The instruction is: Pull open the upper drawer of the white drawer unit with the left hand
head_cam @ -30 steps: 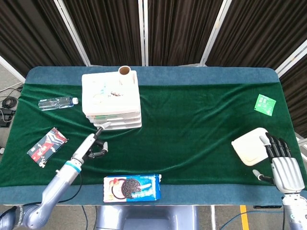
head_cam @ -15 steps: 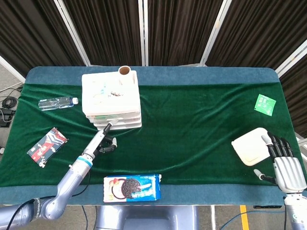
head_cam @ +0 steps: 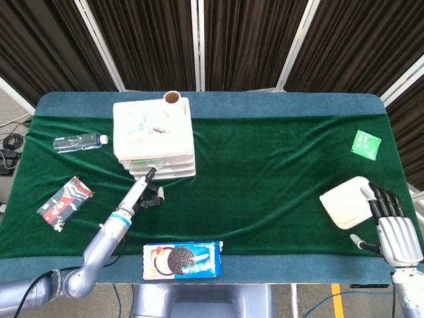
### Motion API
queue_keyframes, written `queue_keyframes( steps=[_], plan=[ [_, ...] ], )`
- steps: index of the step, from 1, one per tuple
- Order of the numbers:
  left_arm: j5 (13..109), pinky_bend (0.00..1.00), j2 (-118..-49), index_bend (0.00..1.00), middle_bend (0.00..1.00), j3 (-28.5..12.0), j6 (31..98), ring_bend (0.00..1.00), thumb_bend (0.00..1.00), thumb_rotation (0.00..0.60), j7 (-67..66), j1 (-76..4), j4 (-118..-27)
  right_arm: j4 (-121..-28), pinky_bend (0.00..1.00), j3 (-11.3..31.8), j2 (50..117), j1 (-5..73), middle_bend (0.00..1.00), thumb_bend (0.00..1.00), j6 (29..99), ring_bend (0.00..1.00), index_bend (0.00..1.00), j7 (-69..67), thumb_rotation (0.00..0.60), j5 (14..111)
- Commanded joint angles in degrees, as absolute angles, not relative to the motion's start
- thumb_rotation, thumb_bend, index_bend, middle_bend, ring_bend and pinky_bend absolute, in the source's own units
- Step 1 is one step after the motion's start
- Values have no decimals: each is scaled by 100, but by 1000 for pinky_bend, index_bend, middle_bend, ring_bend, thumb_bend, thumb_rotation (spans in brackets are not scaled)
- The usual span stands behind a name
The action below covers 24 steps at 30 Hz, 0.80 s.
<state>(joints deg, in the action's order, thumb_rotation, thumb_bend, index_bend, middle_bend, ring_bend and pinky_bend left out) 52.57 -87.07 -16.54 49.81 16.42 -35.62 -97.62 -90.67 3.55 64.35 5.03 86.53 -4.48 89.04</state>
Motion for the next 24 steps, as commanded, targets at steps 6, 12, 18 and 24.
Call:
queue_keyframes(
  steps=[6, 12, 18, 24],
  plan=[
    [5151, 695, -8721, 0, 871, -1706, 4878, 733, 752, 600, 1599, -3644, -9665, -9067, 0, 341, 6450, 513, 0, 18, 8632, 0, 12, -427, 600, 8919],
    [5077, 695, -8719, 0, 871, -1713, 4724, 733, 752, 600, 1667, -3675, -9645, -9068, 0, 335, 6460, 516, 0, 18, 8630, 0, 12, -410, 600, 8927],
    [5118, 695, -8688, 12, 871, -1726, 4642, 733, 752, 600, 1725, -3688, -9647, -9062, 0, 334, 6463, 521, 0, 18, 8621, 0, 12, -414, 600, 8926],
    [5229, 695, -8650, 37, 871, -1713, 4610, 733, 751, 600, 1743, -3695, -9710, -9059, 0, 336, 6464, 521, 0, 18, 8620, 0, 12, -417, 600, 8917]
  ],
)
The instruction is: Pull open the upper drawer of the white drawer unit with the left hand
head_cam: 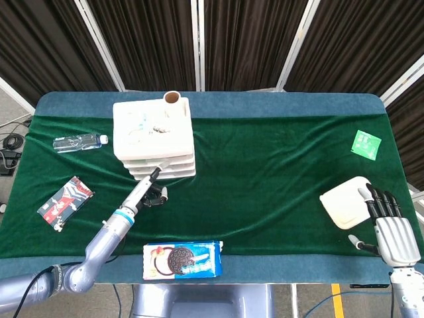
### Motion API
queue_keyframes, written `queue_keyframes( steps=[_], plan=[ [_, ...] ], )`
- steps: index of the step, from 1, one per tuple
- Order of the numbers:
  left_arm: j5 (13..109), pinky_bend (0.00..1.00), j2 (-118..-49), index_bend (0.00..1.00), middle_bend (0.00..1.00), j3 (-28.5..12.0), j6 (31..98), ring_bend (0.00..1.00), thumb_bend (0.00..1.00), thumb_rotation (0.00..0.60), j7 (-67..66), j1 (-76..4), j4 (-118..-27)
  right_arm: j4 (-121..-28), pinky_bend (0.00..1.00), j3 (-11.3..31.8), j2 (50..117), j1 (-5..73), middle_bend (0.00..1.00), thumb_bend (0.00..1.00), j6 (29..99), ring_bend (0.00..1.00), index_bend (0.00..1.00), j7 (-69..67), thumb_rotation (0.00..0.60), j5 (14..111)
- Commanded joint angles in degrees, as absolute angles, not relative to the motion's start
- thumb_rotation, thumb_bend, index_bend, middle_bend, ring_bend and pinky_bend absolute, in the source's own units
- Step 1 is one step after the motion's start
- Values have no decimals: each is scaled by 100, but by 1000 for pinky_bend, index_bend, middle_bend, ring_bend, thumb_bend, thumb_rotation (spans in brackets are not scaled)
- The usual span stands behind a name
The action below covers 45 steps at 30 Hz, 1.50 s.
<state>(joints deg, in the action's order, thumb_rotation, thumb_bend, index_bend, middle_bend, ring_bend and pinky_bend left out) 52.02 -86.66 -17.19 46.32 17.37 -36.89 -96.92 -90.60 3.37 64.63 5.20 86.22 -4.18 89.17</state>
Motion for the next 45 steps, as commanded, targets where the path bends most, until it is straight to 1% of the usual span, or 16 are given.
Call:
queue_keyframes(
  steps=[1, 10, 26, 35, 37, 41, 45],
  plan=[
    [5239, 695, -8643, 41, 871, -1717, 4607, 733, 751, 600, 1749, -3697, -9717, -9059, 0, 333, 6465, 521, 0, 18, 8616, 0, 12, -413, 600, 8918],
    [5294, 695, -8608, 68, 871, -1695, 4620, 733, 751, 600, 1761, -3694, -9798, -9066, 0, 331, 6466, 520, 0, 18, 8621, 0, 12, -401, 600, 8920],
    [5463, 694, -8570, 78, 871, -1585, 4641, 733, 752, 600, 1745, -3678, -9983, -9058, 0, 342, 6465, 522, 0, 18, 8617, 0, 12, -417, 600, 8897],
    [5656, 694, -8592, 79, 871, -1495, 4661, 733, 751, 600, 1891, -3593, -9943, -9065, 0, 339, 6467, 521, 0, 18, 8615, 0, 12, -396, 600, 8895],
    [5725, 695, -8602, 65, 871, -1492, 4722, 733, 752, 600, 1924, -3560, -9933, -9065, 0, 341, 6468, 523, 0, 18, 8610, 0, 12, -394, 600, 8891],
    [5797, 695, -8601, 3, 871, -1486, 4767, 733, 751, 600, 1988, -3519, -9911, -9066, 0, 339, 6470, 522, 0, 18, 8612, 0, 12, -386, 600, 8894],
    [5784, 695, -8611, 0, 871, -1501, 4768, 733, 751, 600, 2024, -3516, -9869, -9070, 0, 341, 6469, 519, 0, 18, 8627, 0, 12, -390, 600, 8902]
  ],
)
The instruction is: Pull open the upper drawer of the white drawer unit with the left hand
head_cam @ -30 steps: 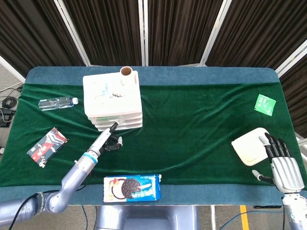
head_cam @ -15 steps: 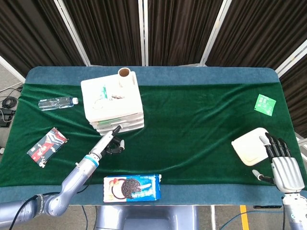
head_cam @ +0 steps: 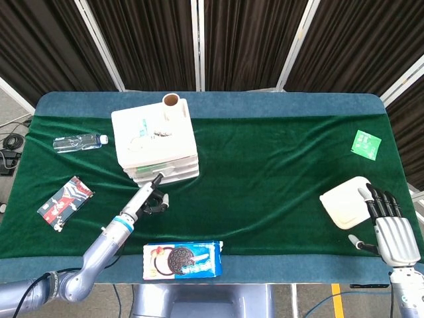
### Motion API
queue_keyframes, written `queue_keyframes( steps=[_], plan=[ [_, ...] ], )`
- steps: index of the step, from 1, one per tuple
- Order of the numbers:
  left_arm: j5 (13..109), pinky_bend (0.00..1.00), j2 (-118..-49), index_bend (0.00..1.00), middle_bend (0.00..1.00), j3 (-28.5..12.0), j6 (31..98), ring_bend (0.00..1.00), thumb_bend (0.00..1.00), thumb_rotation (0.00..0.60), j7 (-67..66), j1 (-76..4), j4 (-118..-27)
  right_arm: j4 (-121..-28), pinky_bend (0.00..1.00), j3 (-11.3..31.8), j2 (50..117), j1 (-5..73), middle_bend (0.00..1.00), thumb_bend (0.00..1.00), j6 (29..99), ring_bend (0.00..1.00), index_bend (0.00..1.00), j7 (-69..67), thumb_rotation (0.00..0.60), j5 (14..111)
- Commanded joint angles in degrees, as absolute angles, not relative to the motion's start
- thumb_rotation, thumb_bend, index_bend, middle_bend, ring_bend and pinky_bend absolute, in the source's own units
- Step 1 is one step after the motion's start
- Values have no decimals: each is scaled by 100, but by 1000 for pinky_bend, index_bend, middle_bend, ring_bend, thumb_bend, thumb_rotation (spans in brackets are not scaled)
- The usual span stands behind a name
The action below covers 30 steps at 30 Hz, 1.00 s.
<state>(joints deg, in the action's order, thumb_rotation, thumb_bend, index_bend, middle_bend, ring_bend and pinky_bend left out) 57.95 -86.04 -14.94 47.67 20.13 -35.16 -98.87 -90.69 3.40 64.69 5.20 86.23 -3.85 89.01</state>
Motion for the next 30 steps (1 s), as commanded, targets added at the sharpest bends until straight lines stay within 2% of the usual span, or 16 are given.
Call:
queue_keyframes(
  steps=[1, 21, 30],
  plan=[
    [5769, 695, -8618, 0, 871, -1504, 4761, 733, 751, 600, 2029, -3520, -9850, -9067, 0, 342, 6468, 518, 0, 18, 8626, 0, 12, -396, 600, 8899],
    [5267, 695, -8761, 1, 871, -1608, 4591, 733, 751, 600, 1775, -3762, -9652, -9040, 0, 339, 6487, 540, 0, 18, 8571, 0, 12, -405, 600, 8877],
    [5454, 695, -8725, 59, 871, -1578, 4539, 733, 752, 600, 1842, -3741, -9742, -9041, 0, 331, 6492, 541, 0, 18, 8561, 0, 12, -385, 600, 8878]
  ],
)
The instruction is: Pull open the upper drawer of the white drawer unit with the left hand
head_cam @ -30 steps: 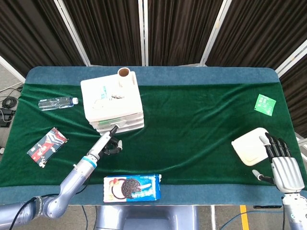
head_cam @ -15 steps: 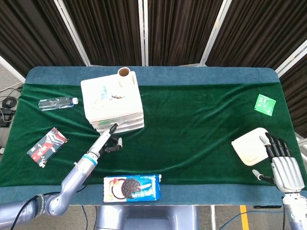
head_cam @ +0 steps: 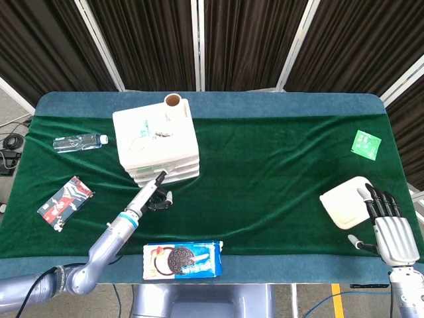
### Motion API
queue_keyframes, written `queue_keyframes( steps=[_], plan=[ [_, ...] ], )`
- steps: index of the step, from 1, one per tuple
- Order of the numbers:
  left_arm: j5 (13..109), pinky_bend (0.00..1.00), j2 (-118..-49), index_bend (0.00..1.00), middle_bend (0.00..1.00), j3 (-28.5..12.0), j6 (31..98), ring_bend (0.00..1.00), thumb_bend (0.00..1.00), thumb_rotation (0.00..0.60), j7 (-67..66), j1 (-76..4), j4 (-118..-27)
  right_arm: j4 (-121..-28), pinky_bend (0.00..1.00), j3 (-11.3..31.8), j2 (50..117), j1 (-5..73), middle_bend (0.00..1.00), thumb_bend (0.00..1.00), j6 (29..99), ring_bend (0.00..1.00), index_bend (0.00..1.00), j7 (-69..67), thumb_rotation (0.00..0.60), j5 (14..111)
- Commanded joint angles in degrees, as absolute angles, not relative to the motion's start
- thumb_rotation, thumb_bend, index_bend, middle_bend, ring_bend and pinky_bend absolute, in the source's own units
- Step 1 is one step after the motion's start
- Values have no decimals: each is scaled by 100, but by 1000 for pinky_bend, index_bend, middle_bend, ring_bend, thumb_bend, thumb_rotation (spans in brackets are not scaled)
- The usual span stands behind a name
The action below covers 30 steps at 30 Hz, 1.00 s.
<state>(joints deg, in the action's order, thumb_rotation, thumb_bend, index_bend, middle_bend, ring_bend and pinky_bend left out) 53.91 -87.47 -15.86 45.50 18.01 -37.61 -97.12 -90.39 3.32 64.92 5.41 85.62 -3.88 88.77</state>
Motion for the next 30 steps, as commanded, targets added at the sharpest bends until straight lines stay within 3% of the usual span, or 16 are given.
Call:
queue_keyframes(
  steps=[1, 30],
  plan=[
    [5480, 695, -8718, 66, 871, -1572, 4535, 733, 752, 600, 1852, -3737, -9749, -9042, 0, 331, 6493, 541, 0, 18, 8563, 0, 12, -382, 600, 8881],
    [6177, 695, -8618, 79, 871, -1260, 4610, 733, 751, 600, 2067, -3526, -10040, -9067, 0, 334, 6487, 534, 0, 18, 8576, 0, 12, -348, 600, 8873]
  ],
)
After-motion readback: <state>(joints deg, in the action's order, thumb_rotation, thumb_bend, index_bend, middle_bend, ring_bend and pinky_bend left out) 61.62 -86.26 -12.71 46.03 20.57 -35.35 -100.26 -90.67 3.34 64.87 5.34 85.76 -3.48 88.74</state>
